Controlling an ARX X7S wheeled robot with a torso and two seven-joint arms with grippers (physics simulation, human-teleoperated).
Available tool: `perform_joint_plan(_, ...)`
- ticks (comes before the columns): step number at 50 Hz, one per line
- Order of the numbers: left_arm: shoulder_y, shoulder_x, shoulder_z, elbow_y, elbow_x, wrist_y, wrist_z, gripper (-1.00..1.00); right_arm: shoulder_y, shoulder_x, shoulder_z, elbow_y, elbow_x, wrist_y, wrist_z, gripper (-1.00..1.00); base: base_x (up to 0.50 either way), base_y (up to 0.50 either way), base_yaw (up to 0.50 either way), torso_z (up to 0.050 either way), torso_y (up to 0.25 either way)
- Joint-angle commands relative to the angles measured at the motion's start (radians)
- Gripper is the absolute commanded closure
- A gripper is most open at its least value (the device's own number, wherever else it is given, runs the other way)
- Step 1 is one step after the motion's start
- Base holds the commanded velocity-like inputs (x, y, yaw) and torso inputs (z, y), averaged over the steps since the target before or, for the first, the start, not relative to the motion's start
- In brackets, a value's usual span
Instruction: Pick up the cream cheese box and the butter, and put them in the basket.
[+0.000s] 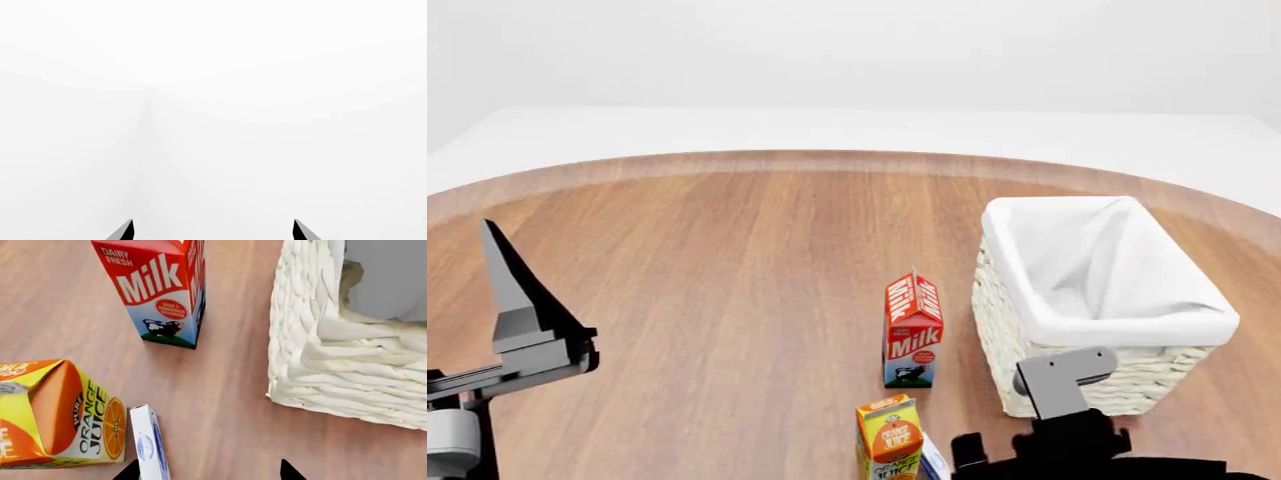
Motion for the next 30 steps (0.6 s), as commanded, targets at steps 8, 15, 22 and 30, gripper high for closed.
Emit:
perform_joint_plan(8, -0.001, -0.004, 0.006, -0.008, -0.003, 0.005, -0.005, -1.0, -0.015, -0.035, -0.054, 0.019, -0.061, -0.009, -0.036, -1.0, 0.0, 0.0, 0.0, 0.0, 0.0)
perform_joint_plan(15, 0.0, -0.006, 0.006, -0.011, -0.003, 0.007, -0.008, -1.0, -0.019, -0.046, -0.077, 0.032, -0.082, -0.008, -0.048, -1.0, 0.0, 0.0, 0.0, 0.0, 0.0)
perform_joint_plan(22, 0.001, -0.007, 0.01, -0.012, -0.002, 0.008, -0.01, -1.0, -0.004, -0.057, -0.094, 0.051, -0.101, -0.003, -0.059, -1.0, 0.0, 0.0, 0.0, 0.0, 0.0)
perform_joint_plan(30, 0.004, -0.009, 0.009, -0.013, -0.003, 0.011, -0.012, -1.0, 0.002, -0.067, -0.116, 0.064, -0.126, -0.004, -0.075, -1.0, 0.0, 0.0, 0.0, 0.0, 0.0)
